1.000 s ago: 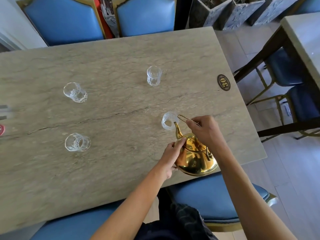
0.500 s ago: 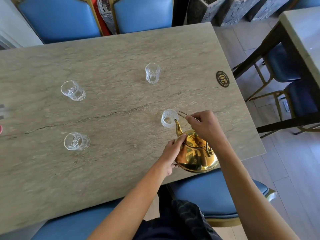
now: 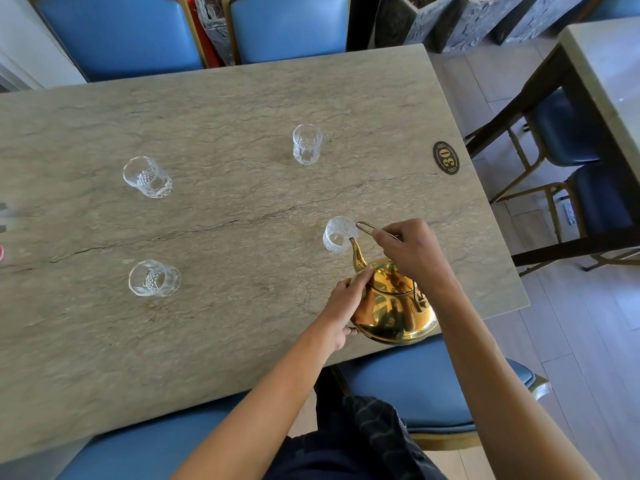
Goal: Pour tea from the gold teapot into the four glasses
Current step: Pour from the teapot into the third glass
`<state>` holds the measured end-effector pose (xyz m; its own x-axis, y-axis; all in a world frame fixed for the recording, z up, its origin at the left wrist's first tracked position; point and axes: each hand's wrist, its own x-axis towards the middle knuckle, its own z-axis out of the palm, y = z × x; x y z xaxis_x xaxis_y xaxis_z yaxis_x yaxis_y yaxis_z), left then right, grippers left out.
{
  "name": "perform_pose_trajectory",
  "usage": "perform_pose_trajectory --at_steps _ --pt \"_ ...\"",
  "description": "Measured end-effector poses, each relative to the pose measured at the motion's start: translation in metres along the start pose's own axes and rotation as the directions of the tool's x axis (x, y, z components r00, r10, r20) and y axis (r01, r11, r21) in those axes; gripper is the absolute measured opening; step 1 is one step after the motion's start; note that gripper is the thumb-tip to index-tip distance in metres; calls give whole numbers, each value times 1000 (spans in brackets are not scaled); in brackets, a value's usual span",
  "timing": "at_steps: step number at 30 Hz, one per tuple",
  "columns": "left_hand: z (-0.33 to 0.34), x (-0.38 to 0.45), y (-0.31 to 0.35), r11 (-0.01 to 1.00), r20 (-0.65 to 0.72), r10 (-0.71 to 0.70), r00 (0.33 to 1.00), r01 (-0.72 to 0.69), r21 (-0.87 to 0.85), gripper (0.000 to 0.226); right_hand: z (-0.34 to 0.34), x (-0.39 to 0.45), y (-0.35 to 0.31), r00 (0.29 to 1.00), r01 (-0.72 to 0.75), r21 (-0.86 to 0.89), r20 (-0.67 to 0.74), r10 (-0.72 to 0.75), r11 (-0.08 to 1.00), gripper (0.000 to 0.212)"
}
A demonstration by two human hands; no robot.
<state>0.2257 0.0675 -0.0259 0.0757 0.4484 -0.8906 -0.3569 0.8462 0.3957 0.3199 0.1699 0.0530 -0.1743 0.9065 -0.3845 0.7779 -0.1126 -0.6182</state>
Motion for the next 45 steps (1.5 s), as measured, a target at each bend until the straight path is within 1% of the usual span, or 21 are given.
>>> perform_pose_trajectory --at_steps 17,33,37,41,45 --pt "2 0 -3 1000 18 -10 1000 11 -11 69 0 0 3 1000 0 -12 -3 0 1000 39" --pt "3 1 -5 999 22 -27 999 28 -16 73 -3 -3 1 1000 -12 -28 2 12 1000 36" --pt "3 4 -6 999 33 -23 999 24 -28 68 -3 -2 -1 1000 -7 -43 8 8 999 38" --pt "2 5 -8 999 38 -26 999 27 -29 69 -3 -2 -2 1000 -10 -63 6 10 998 36" --pt "2 4 -7 999 47 -15 999 16 -28 64 -3 -2 -2 1000 -6 -66 7 7 998 36"
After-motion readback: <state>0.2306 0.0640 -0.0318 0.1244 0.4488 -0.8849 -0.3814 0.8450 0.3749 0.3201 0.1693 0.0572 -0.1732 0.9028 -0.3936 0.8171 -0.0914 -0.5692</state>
